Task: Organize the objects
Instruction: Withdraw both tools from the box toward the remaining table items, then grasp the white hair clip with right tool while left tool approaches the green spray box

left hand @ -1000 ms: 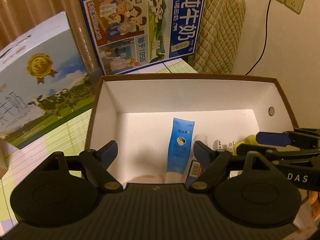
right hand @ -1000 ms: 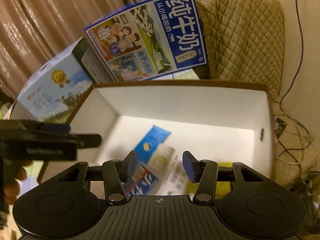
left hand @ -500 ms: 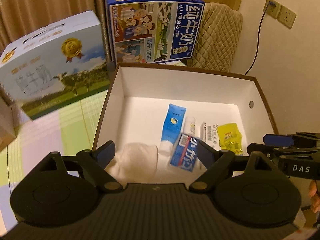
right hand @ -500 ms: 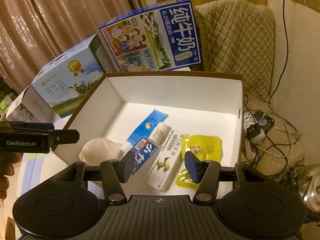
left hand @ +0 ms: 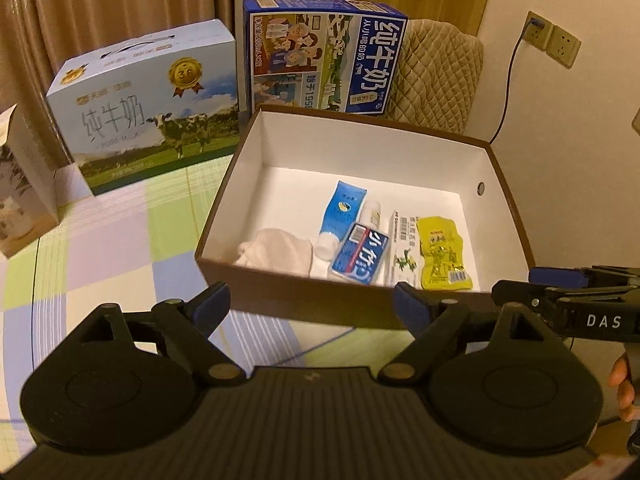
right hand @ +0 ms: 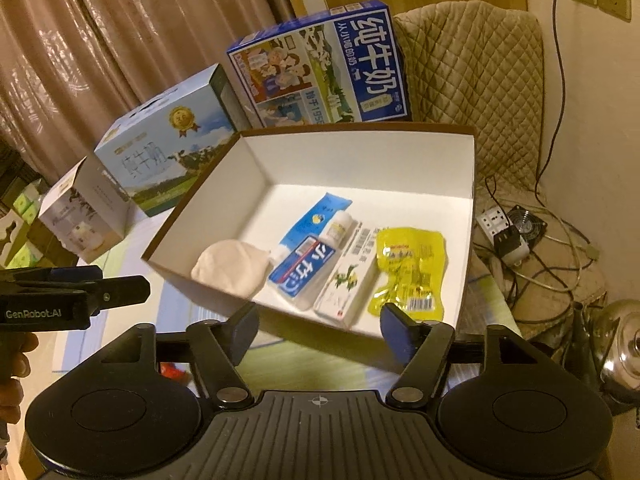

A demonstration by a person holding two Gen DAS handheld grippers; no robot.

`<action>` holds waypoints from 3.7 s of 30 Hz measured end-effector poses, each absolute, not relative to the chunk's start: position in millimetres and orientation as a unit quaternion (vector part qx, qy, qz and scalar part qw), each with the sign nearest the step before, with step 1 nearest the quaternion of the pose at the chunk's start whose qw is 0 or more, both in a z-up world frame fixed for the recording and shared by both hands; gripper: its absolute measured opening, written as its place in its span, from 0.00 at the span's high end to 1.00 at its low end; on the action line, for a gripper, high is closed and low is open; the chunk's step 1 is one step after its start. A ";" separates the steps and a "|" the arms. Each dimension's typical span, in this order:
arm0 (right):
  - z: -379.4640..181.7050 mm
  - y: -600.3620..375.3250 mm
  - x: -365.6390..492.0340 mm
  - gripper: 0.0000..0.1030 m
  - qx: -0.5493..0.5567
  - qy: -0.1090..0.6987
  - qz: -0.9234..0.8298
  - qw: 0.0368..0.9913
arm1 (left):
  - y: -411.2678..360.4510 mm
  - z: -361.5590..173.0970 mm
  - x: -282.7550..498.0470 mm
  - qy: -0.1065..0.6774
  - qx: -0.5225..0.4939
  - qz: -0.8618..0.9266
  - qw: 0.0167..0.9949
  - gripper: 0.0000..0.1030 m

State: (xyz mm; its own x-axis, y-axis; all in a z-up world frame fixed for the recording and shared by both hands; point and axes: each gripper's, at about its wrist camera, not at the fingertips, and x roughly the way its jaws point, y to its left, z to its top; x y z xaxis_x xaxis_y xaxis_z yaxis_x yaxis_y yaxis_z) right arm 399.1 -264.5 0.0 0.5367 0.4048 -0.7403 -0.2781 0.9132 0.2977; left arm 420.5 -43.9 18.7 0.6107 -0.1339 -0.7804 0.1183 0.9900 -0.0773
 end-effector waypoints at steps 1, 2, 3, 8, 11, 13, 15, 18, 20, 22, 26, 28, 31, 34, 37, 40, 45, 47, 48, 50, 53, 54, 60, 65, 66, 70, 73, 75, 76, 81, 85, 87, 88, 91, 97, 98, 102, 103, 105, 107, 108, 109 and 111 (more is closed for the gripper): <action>-0.1 -264.5 394.9 0.33 0.071 0.440 0.196 0.873 | -43.2 19.1 416.1 0.435 -0.011 -0.069 0.898 0.17; -0.1 -264.4 390.8 0.32 0.070 0.441 0.197 0.873 | -42.3 19.6 411.0 0.435 -0.013 -0.067 0.898 0.17; 0.4 -264.0 386.5 0.31 0.068 0.442 0.198 0.872 | -41.6 19.6 406.3 0.435 -0.014 -0.067 0.898 0.16; 0.0 -258.7 366.9 0.30 0.054 0.448 0.204 0.869 | -35.7 16.3 382.3 0.441 -0.022 -0.060 0.895 0.16; -1.1 -253.8 355.3 0.30 0.048 0.452 0.209 0.866 | -30.8 12.8 369.6 0.446 -0.028 -0.058 0.893 0.16; -2.4 -250.4 347.5 0.30 0.045 0.455 0.212 0.864 | -28.1 10.3 361.3 0.450 -0.032 -0.055 0.891 0.16; -3.8 -246.3 340.5 0.30 0.041 0.459 0.216 0.861 | -24.9 7.5 353.2 0.453 -0.036 -0.053 0.889 0.16; -5.5 -240.6 332.2 0.30 0.036 0.464 0.222 0.857 | -20.5 3.4 341.6 0.458 -0.039 -0.049 0.887 0.16; -6.9 -237.4 326.9 0.30 0.031 0.466 0.227 0.855 | -17.9 0.8 334.0 0.462 -0.042 -0.047 0.885 0.16; -8.8 -234.3 322.0 0.30 0.026 0.468 0.233 0.852 | -15.0 -1.1 325.8 0.463 -0.043 -0.042 0.884 0.16; -16.6 -230.0 312.7 0.29 0.024 0.474 0.246 0.845 | -9.1 -4.8 312.0 0.469 -0.050 -0.034 0.881 0.16; -20.9 -227.9 308.8 0.29 0.023 0.479 0.255 0.840 | -5.6 -6.8 305.4 0.472 -0.051 -0.029 0.880 0.16; -27.1 -224.7 302.5 0.29 0.019 0.486 0.262 0.834 | -0.4 -9.5 297.2 0.475 -0.056 -0.022 0.878 0.16; -33.3 -221.5 297.7 0.28 0.014 0.493 0.270 0.827 | 3.4 -13.8 289.2 0.479 -0.063 -0.017 0.876 0.16; -40.1 -218.1 292.9 0.25 0.010 0.498 0.277 0.822 | 6.9 -19.7 281.2 0.483 -0.066 -0.011 0.873 0.16; -47.3 -215.6 289.0 0.16 0.009 0.501 0.286 0.817 | 10.6 -26.7 274.2 0.489 -0.073 -0.003 0.869 0.16; -58.5 -208.4 284.8 0.15 -0.003 0.508 0.304 0.806 | 21.5 -36.4 262.1 0.497 -0.085 0.014 0.863 0.16; -61.5 -203.1 282.1 0.15 -0.023 0.504 0.306 0.807 | 25.9 -40.2 257.6 0.499 -0.088 0.022 0.862 0.16; -63.0 -201.2 281.1 0.15 -0.029 0.503 0.308 0.807 | 27.2 -41.8 256.1 0.501 -0.088 0.025 0.860 0.15; -66.6 -197.9 279.4 0.15 -0.032 0.503 0.316 0.804 | 30.7 -46.0 252.8 0.507 -0.090 0.032 0.857 0.15; -70.4 -191.6 277.3 0.15 -0.044 0.499 0.324 0.802 | 36.7 -51.6 248.9 0.512 -0.096 0.043 0.852 0.15; -71.4 -188.9 276.0 0.15 -0.050 0.495 0.329 0.803 | 38.3 -53.2 247.7 0.513 -0.097 0.047 0.851 0.15; -79.9 -169.1 270.9 0.16 -0.071 0.477 0.375 0.791 | 50.9 -60.5 242.0 0.516 -0.106 0.071 0.847 0.15; -89.9 -148.7 271.9 0.18 -0.101 0.462 0.397 0.786 | 65.8 -66.4 237.9 0.515 -0.121 0.097 0.843 0.15; -92.5 -145.1 272.7 0.19 -0.108 0.460 0.401 0.785 | 68.7 -67.2 237.4 0.515 -0.124 0.101 0.842 0.15; -103.1 -132.8 276.2 0.23 -0.130 0.448 0.423 0.777 | 79.2 -71.4 235.5 0.514 -0.134 0.118 0.839 0.15; -112.9 -122.3 278.5 0.28 -0.151 0.438 0.437 0.771 | 85.6 -74.7 236.4 0.515 -0.140 0.128 0.836 0.15; -119.5 -115.5 280.6 0.31 -0.165 0.435 0.443 0.766 | 89.2 -76.8 238.0 0.515 -0.143 0.134 0.835 0.15; -122.7 -112.7 281.5 0.32 -0.172 0.434 0.446 0.764 | 90.7 -77.7 239.3 0.514 -0.144 0.137 0.834 0.15; -135.8 -100.5 287.5 0.35 -0.191 0.429 0.453 0.758 | 98.0 -82.5 248.7 0.514 -0.148 0.145 0.832 0.15; -144.0 -95.5 289.4 0.51 -0.204 0.427 0.459 0.752 | 99.4 -85.4 257.1 0.516 -0.149 0.143 0.831 0.15; -144.5 -97.2 288.8 0.59 -0.207 0.419 0.463 0.753 | 98.9 -86.6 261.2 0.517 -0.150 0.140 0.831 0.15; -144.4 -98.7 289.5 0.62 -0.206 0.418 0.462 0.755 | 98.2 -87.0 263.5 0.517 -0.150 0.137 0.832 0.15; -142.9 -108.8 295.7 0.62 -0.188 0.423 0.440 0.769 | 96.3 -88.9 270.5 0.517 -0.151 0.130 0.832 0.15; -135.7 -144.7 319.3 0.62 -0.140 0.438 0.367 0.809 | 92.6 -92.0 290.0 0.516 -0.156 0.119 0.834 0.15; -134.5 -151.2 324.0 0.62 -0.130 0.442 0.354 0.813 | 92.2 -92.4 293.9 0.516 -0.158 0.118 0.834 0.15; -129.4 -177.3 339.1 0.62 -0.092 0.454 0.317 0.828 | 90.7 -92.7 315.7 0.509 -0.167 0.119 0.836 0.15; -127.8 -182.9 341.5 0.62 -0.085 0.455 0.310 0.830 | 90.3 -93.0 321.2 0.508 -0.168 0.121 0.836 0.15; -125.9 -192.4 346.6 0.62 -0.072 0.458 0.298 0.835 | 89.3 -95.6 333.0 0.507 -0.166 0.130 0.836 0.15; -124.1 -201.0 349.9 0.62 -0.060 0.460 0.290 0.837 | 87.7 -100.0 344.1 0.511 -0.156 0.142 0.834 0.15; -123.0 -204.4 350.3 0.62 -0.056 0.461 0.287 0.838 | 87.0 -102.3 348.4 0.512 -0.150 0.147 0.833 0.15; -122.6 -207.2 350.9 0.62 -0.052 0.462 0.284 0.839 | 85.8 -105.1 352.1 0.516 -0.142 0.152 0.831 0.15; -121.9 -211.3 351.9 0.62 -0.046 0.463 0.280 0.840 | 84.4 -110.6 357.6 0.522 -0.130 0.156 0.829 0.15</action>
